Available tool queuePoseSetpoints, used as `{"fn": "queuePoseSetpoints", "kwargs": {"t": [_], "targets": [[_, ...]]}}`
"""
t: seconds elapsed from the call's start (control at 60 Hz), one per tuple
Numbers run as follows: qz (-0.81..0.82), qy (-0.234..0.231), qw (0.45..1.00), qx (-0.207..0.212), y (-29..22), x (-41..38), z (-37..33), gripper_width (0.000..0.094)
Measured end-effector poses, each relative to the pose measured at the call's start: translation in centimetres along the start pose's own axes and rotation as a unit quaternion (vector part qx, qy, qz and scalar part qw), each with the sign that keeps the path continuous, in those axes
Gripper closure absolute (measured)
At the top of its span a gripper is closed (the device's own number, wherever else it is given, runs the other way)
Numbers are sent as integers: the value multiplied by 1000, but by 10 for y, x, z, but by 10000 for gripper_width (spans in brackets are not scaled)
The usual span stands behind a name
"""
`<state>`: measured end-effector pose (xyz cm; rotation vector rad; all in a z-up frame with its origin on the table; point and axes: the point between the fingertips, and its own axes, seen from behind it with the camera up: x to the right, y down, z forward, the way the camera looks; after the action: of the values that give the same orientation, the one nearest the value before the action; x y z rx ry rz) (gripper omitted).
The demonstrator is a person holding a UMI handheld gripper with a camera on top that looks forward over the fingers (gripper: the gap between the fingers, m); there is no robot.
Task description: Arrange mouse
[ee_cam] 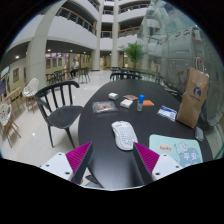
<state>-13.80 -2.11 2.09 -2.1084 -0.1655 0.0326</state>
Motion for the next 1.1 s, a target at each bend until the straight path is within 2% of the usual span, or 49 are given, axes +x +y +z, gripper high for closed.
{"fn": "queuePoseSetpoints", "kwargs": {"t": [0.067,0.15,0.2,0.25,0.317,0.417,0.5,0.55,0.733,0.783,0.867,1.0,1.1], "targets": [[5,22,1000,-5,0,3,36,90],[10,34,999,-26,8,44,41,90],[18,29,998,-48,16,48,51,89],[41,14,998,-49,7,49,67,95],[35,20,997,-59,0,60,80,78],[40,18,997,-59,-12,63,102,109],[46,29,996,-64,-20,70,116,254],[56,39,996,-63,-23,75,122,402],[59,35,995,-66,-26,76,125,543],[71,19,995,-67,-28,71,116,544],[80,1,997,-23,-56,73,81,543],[59,23,995,73,-108,116,-15,543],[64,54,993,84,-104,158,-76,544]]}}
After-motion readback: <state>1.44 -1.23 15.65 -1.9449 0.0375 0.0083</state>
